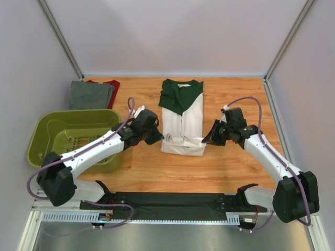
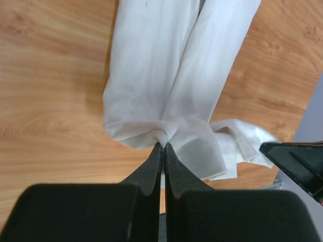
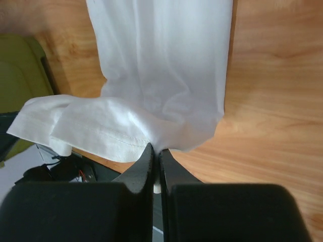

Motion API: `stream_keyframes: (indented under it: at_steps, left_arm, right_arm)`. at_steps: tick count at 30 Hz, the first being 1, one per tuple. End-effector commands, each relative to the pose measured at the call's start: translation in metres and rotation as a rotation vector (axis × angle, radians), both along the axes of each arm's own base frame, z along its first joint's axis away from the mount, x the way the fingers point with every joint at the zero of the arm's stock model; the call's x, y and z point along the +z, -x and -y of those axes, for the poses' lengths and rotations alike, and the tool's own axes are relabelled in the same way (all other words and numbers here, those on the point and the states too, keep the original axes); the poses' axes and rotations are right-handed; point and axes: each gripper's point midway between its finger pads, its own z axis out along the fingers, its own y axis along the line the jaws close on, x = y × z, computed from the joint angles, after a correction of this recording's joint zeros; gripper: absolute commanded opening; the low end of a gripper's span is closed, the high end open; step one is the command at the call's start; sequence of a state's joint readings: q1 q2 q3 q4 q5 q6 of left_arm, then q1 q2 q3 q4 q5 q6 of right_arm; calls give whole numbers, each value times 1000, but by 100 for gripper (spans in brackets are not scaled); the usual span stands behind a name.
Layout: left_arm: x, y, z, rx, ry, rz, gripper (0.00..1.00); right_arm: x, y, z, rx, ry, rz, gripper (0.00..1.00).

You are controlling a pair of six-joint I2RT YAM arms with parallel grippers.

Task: Fold and stack the t-shirts
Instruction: Fold the tshirt

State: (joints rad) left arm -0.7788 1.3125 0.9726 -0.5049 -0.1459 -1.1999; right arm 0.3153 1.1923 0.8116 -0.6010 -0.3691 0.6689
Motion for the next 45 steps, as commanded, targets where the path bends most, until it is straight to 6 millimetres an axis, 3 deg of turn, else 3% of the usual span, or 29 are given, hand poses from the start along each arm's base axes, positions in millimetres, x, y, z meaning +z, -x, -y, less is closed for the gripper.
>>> stream_keyframes:
  at_steps: [1, 8, 9, 13, 18, 22, 28, 33, 41, 43, 45]
  left_arm:
    - [7, -24, 3, -58, -23, 11, 0]
    - [16, -70, 10, -46, -18, -10, 0]
    - [5, -74, 10, -44, -38, -37, 0]
    - [-3, -92, 9, -27, -30, -79, 0]
    - [-12, -111, 11, -27, -51, -109, 0]
    - [-18, -125, 11, -25, -58, -129, 0]
    - [-33, -142, 13, -23, -71, -151, 0]
    - [-49, -150, 9, -6, -79, -170, 0]
    - [-67, -159, 10, -3, -103, -198, 0]
    - [-67, -161, 9, -2, -104, -194, 0]
    - [-63, -169, 10, -7, -96, -166, 11]
  right_arm:
    - [39, -45, -4, 13, -26, 158, 0]
    - [27, -97, -9, 4, -63, 97, 0]
    - [23, -101, -8, 7, -58, 87, 0]
    - [6, -123, -6, 9, -46, 43, 0]
    - [10, -151, -2, 4, -64, 55, 0]
    - [2, -170, 0, 2, -50, 34, 0]
    - [-24, -178, 4, 10, -14, -24, 0]
    - [-36, -185, 12, -6, 26, -27, 0]
    - [-53, -197, 9, 12, 27, -72, 0]
    - [-53, -198, 10, 12, 29, -69, 9]
    - [-50, -202, 12, 7, 36, -55, 18]
